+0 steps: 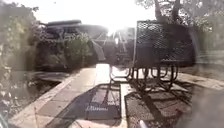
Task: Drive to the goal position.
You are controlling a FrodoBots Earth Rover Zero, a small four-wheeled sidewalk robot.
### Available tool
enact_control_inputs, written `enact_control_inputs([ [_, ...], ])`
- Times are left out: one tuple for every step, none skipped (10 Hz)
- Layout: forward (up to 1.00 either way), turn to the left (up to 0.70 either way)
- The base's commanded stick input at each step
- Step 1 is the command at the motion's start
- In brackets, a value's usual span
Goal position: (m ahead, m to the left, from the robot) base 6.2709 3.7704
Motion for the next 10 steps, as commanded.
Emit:
enact_control_inputs([
  [0.50, 0.00],
  [0.50, 0.35],
  [0.50, 0.50],
  [0.50, 0.50],
  [0.50, 0.50],
  [0.50, 0.50],
  [0.50, 0.50],
  [0.50, 0.50],
  [0.50, 0.50],
  [0.50, 0.50],
])
